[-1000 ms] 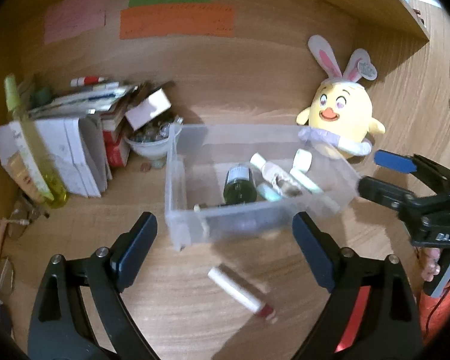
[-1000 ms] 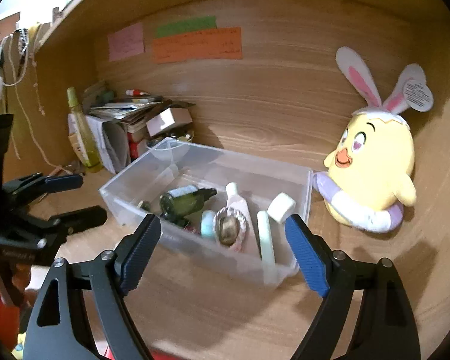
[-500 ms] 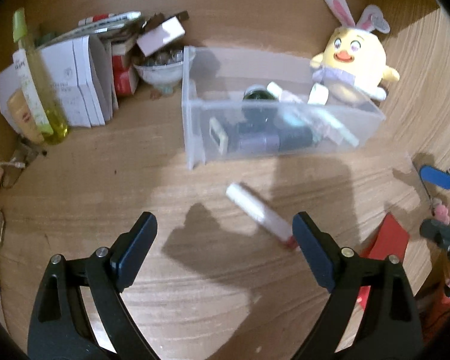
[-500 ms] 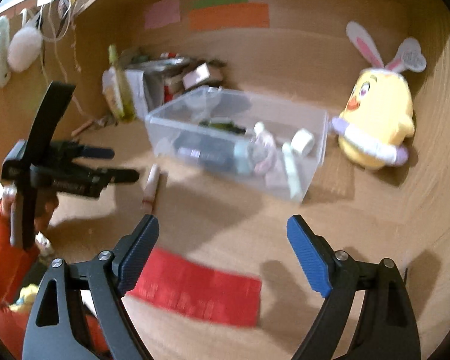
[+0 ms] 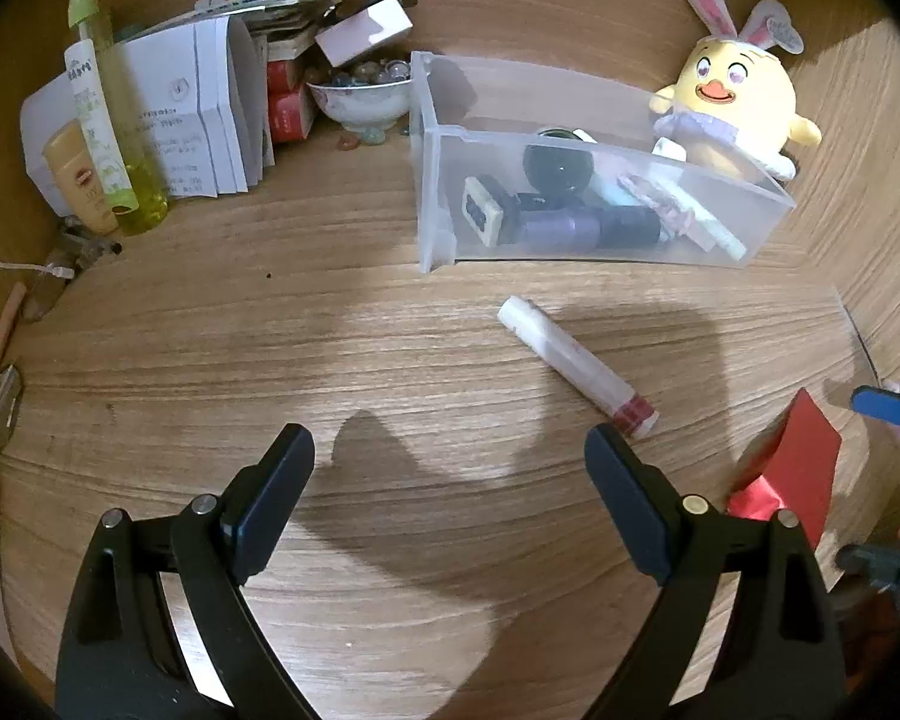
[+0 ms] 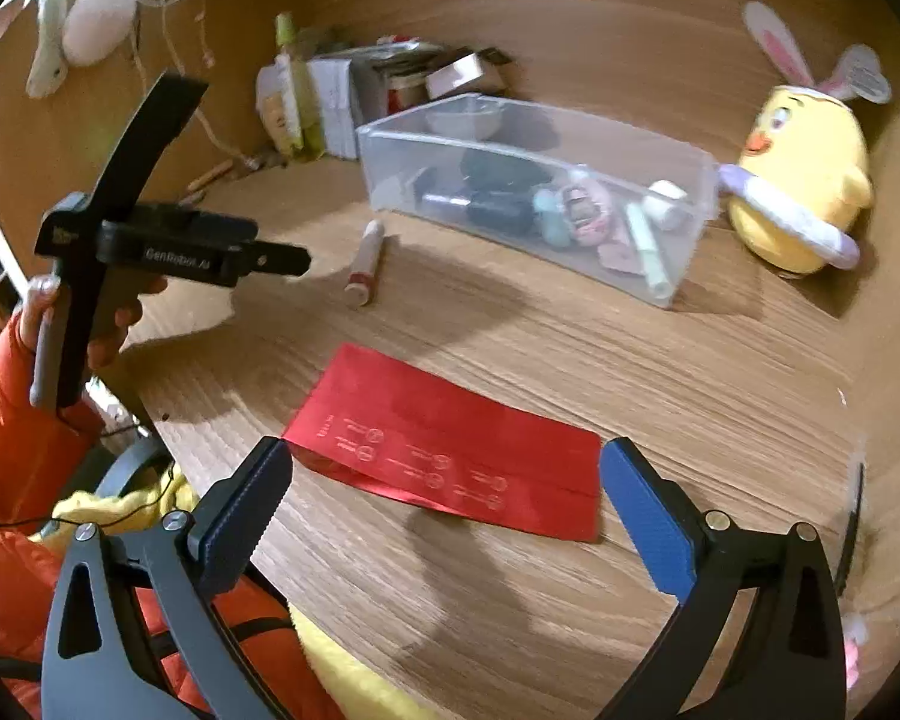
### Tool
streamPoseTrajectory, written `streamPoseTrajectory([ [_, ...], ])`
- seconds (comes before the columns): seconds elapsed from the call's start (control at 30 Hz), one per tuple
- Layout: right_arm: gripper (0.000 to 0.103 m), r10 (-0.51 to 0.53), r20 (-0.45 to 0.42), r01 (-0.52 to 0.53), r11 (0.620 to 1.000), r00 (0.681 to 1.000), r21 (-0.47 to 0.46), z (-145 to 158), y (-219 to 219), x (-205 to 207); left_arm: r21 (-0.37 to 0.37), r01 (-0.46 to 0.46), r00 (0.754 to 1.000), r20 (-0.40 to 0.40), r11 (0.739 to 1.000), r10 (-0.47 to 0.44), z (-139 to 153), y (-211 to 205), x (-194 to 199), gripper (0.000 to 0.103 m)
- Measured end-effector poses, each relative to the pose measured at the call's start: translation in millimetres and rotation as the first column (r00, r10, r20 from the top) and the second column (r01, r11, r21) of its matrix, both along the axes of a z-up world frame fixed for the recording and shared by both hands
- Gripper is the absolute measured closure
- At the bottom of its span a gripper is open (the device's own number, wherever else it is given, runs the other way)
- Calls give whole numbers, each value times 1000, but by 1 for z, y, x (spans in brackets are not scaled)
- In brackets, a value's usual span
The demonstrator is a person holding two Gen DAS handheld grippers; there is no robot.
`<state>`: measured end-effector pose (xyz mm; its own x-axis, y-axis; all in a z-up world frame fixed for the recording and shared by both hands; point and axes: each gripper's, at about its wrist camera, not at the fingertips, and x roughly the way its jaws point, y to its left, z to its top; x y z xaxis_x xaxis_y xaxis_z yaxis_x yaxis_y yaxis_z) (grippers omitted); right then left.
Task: Organize objects
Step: 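Withdraw both grippers toward the red envelope and the lipstick tube, then grasp the red envelope with the right gripper while the left grasps the lipstick tube, then carry the red envelope and lipstick tube over the clear bin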
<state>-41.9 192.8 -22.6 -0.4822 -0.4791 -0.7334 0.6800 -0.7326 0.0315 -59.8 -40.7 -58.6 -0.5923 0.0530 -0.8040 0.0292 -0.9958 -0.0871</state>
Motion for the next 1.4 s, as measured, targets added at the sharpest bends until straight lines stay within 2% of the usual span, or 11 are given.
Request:
streamPoseTrajectory([
  [0.23,1,73,-15,-71,992,997,101,-8,-39,-11,-7,38,999,1,999,-38,1,12,-8,11],
  [0.37,1,76,-3,-75,991,997,111,-9,-52,-22,-26,65,998,0,998,-65,2,23,-18,11],
  [0.47,3,50,15,-52,991,999,121,-12,-55,-32,7,81,997,18,997,-81,0,27,-28,11],
  [0.53,6,33,30,-36,992,999,118,-14,-53,-36,22,89,996,26,996,-89,-1,31,-34,11],
  [0.67,19,0,69,-6,996,998,92,-17,-41,-43,-1,93,995,22,996,-92,-3,40,-41,12],
  [0.73,24,-14,78,8,997,997,78,-19,-35,-44,2,92,995,24,996,-92,-5,42,-43,21],
  [0.77,30,-19,81,13,997,996,74,-19,-32,-45,2,93,995,27,996,-93,-6,43,-44,27],
  [0.83,39,-23,90,17,998,996,66,-21,-29,-45,-17,94,995,17,995,-93,-6,46,-43,32],
  [0.9,49,-31,78,26,997,996,66,-21,-27,-45,-39,97,995,8,995,-97,-7,49,-42,44],
  [1.17,49,-54,31,53,998,998,28,-14,-25,-45,-89,135,990,-21,987,-138,-6,55,-32,87],
  [1.4,49,-81,4,81,997,997,-14,-1,-26,-52,-123,126,990,-46,984,-132,-6,58,-24,88],
])
